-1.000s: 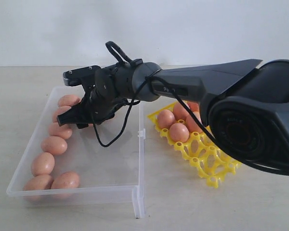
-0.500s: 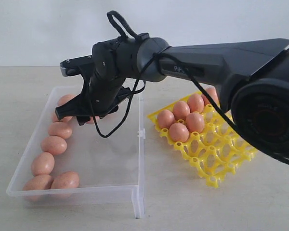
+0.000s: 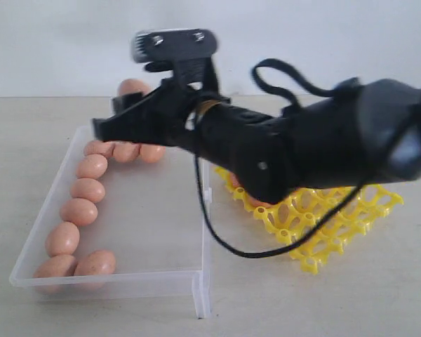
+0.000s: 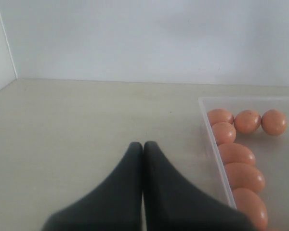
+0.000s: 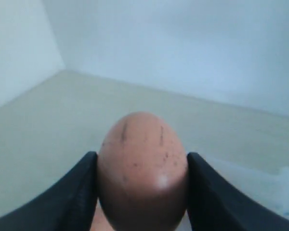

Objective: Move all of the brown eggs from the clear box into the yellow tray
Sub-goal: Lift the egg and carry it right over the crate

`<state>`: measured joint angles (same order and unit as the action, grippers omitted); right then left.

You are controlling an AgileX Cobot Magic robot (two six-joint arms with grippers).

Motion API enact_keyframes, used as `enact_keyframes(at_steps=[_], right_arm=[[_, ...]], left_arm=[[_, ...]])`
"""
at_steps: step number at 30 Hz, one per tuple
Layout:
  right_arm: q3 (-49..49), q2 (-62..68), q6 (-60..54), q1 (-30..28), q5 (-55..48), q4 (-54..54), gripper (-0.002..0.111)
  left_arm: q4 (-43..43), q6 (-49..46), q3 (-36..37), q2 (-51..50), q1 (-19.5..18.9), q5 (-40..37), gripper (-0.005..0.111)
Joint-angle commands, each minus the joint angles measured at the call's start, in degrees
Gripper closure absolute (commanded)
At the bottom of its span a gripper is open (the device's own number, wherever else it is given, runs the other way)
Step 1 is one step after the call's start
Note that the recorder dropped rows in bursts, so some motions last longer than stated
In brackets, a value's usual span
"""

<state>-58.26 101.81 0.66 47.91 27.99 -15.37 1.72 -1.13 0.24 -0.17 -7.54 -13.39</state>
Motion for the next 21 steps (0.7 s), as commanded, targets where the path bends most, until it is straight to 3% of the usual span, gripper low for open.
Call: enact_keyframes(at_steps=[1, 6, 8, 10, 13, 15, 18, 19, 21], right_arm=[[8.77, -10.42, -13.28, -6.35, 9.13, -17.88, 0.107], [14.67, -16.91, -25.98, -16.85, 22.21, -48.55, 0.107], [16.07, -17.36, -25.98, -22.58, 27.24, -51.77, 0.107], [16.74, -17.25, -25.84, -28.99, 23.12, -47.82, 0.107], [16.51, -17.15, -14.2, -40.12, 1.95, -23.2, 0.109], [15.52, -16.2, 9.64, -46.58, -5.37, 10.78, 0.109], [15.1, -14.04, 46.6, -55.05, 8.36, 66.01, 0.109], [14.26, -12.64, 56.39, -58.23, 17.92, 77.48, 0.109], [12.64, -9.08, 64.66, -62.38, 34.85, 89.15, 0.109]], left_arm=[[0.31, -0.03, -0.24, 0.17, 0.19, 0.08, 0.111], [0.31, -0.03, -0.24, 0.17, 0.19, 0.08, 0.111], [0.31, -0.03, -0.24, 0.17, 0.19, 0.08, 0.111], [0.31, -0.03, -0.24, 0.17, 0.19, 0.08, 0.111], [0.31, -0.03, -0.24, 0.17, 0.19, 0.08, 0.111], [0.31, -0.03, -0.24, 0.17, 0.19, 0.08, 0.111], [0.31, -0.03, -0.24, 0.17, 0.19, 0.08, 0.111], [0.31, -0.03, -0.24, 0.17, 0.19, 0.08, 0.111], [0.31, -0.03, -0.24, 0.17, 0.19, 0.08, 0.111]])
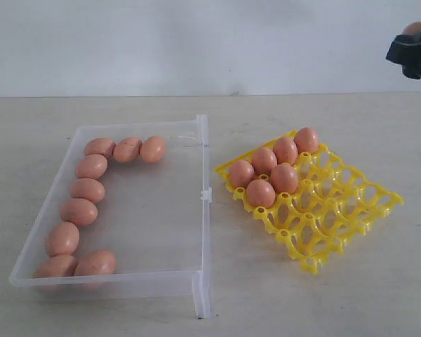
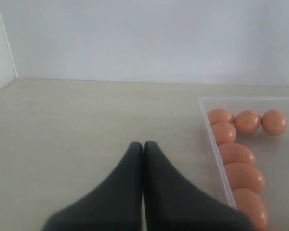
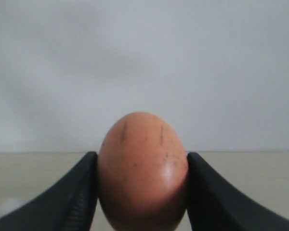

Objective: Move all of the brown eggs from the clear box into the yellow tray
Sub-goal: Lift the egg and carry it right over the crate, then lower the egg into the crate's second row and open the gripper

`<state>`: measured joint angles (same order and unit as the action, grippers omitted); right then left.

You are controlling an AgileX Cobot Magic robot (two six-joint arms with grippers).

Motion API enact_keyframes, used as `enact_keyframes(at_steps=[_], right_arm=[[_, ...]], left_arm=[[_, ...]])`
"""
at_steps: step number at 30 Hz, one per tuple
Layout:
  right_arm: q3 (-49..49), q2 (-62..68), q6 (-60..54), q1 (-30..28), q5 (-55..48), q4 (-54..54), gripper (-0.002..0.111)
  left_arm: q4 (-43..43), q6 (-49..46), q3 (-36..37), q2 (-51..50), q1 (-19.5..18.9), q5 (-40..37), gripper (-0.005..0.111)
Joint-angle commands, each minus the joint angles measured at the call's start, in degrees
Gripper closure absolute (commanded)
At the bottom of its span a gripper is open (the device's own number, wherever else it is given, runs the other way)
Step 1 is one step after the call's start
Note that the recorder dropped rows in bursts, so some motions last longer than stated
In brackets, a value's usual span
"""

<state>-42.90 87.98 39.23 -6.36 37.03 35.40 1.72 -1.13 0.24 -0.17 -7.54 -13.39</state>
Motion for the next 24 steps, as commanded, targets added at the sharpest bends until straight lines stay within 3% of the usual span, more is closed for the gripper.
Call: enact_keyframes(at_steps=[1, 5, 12, 16, 24], right_arm=[[-3.34, 9.13, 28.73, -10.09, 32.93, 42.93, 0.109], [-3.34, 19.84, 29.13, -9.62, 32.93, 52.12, 0.109], [-3.59, 25.24, 17.03, -4.84, 32.93, 40.45, 0.109], [-3.59, 25.24, 12.67, 0.26, 20.65, 35.43, 0.109], [-4.62, 25.33, 5.25, 3.28, 16.6, 30.33, 0.109]], left_arm=[[0.31, -0.03, -0.24, 0.17, 0.19, 0.08, 0.111], [0.31, -0.03, -0.24, 0.17, 0.19, 0.08, 0.111], [0.31, -0.03, -0.24, 0.17, 0.19, 0.08, 0.111], [0.31, -0.03, -0.24, 0.17, 0.19, 0.08, 0.111], [0.31, -0.03, -0.24, 0.17, 0.19, 0.08, 0.111]])
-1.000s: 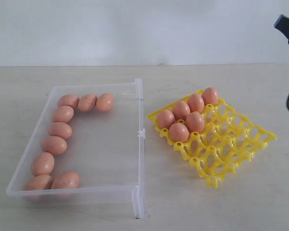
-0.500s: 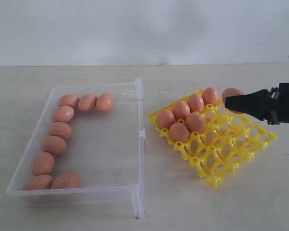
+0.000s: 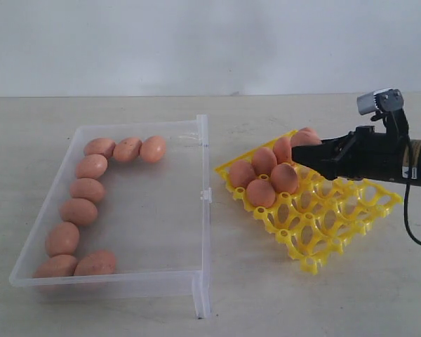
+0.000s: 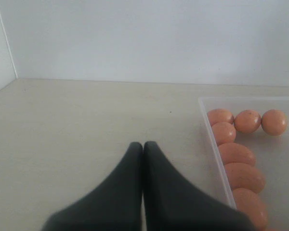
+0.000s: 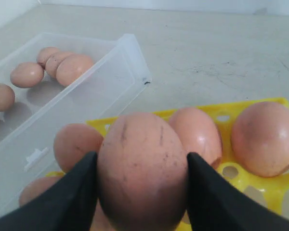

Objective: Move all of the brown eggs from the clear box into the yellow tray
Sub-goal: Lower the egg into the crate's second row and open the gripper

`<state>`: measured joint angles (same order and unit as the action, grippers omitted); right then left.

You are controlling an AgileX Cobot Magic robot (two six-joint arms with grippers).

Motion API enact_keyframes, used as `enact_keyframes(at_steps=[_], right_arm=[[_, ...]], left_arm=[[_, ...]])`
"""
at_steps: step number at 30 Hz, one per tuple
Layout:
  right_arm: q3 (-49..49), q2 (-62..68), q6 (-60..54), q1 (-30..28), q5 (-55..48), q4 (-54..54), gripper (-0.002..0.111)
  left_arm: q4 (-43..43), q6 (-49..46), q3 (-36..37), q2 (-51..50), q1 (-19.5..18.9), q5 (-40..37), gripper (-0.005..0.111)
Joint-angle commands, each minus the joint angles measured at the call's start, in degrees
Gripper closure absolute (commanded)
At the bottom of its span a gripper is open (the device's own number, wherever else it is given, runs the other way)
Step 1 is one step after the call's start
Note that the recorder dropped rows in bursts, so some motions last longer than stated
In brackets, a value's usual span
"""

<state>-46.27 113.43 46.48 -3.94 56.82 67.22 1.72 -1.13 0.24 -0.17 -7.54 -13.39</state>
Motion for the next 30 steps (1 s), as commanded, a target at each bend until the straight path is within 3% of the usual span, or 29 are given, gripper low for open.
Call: enact_keyframes(at_steps=[1, 18, 22, 27, 30], right_arm=[[-1.53, -0.08, -2.0, 1.14, -4.68, -1.49, 0.109], [-2.39, 3.14, -2.09, 1.14, -3.26, -0.85, 0.106], [-2.43, 3.14, -2.77, 1.14, -3.15, -1.33, 0.089], [-2.43, 3.14, -2.77, 1.14, -3.15, -2.79, 0.055], [-2.43, 3.14, -2.77, 1.14, -3.15, -4.05, 0.041]], left_arm=[[0.31, -0.03, -0.24, 0.17, 0.19, 0.08, 0.111], [0.31, -0.03, -0.24, 0.17, 0.19, 0.08, 0.111], [0.31, -0.03, -0.24, 0.17, 0.19, 0.08, 0.111], [0.31, -0.03, -0.24, 0.17, 0.19, 0.08, 0.111], [0.31, -0.03, -0.24, 0.17, 0.19, 0.08, 0.111]])
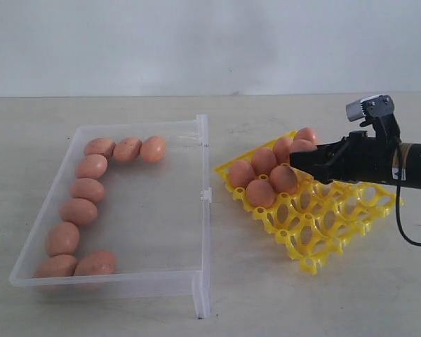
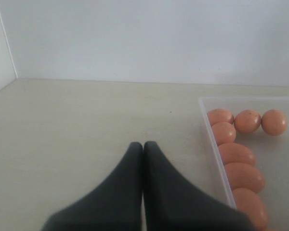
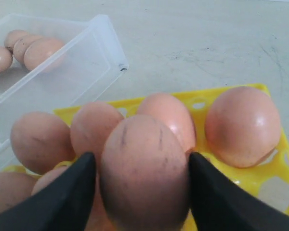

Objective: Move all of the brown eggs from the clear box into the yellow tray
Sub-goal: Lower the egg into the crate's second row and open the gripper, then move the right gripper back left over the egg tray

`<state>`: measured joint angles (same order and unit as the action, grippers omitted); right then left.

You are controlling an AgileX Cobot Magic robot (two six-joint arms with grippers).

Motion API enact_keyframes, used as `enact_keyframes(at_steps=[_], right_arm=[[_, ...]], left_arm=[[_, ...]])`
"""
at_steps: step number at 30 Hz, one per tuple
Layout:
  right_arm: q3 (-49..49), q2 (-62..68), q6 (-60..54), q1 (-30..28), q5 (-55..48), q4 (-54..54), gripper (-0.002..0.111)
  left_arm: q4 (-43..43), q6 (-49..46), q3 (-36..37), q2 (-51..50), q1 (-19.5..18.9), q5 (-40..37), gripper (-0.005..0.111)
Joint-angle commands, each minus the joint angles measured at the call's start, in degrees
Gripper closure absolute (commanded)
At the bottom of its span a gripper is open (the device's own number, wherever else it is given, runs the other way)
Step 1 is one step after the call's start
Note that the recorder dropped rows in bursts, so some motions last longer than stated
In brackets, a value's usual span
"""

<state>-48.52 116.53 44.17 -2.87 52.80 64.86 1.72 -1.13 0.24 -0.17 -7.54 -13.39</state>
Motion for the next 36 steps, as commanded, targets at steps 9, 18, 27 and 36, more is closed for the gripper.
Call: enact_keyframes(at_steps=[9, 18, 27, 36], right_arm=[[-0.18, 0.04, -0.04, 0.06, 2.89, -3.15, 0.035], [-0.18, -6.87, 2.34, 0.06, 11.97, -4.61, 0.043], [-0.18, -20.38, 2.89, 6.82, 11.42, 0.4, 0.108], [-12.56, -19.11, -11.15, 41.49, -36.42, -7.79, 0.108]], left_arm=[[0.31, -0.03, -0.24, 0.17, 0.19, 0.08, 0.111], [0.31, -0.03, -0.24, 0.17, 0.19, 0.08, 0.111], [0.31, -0.03, -0.24, 0.17, 0.19, 0.08, 0.111], [0.31, -0.03, -0.24, 0.17, 0.19, 0.08, 0.111]])
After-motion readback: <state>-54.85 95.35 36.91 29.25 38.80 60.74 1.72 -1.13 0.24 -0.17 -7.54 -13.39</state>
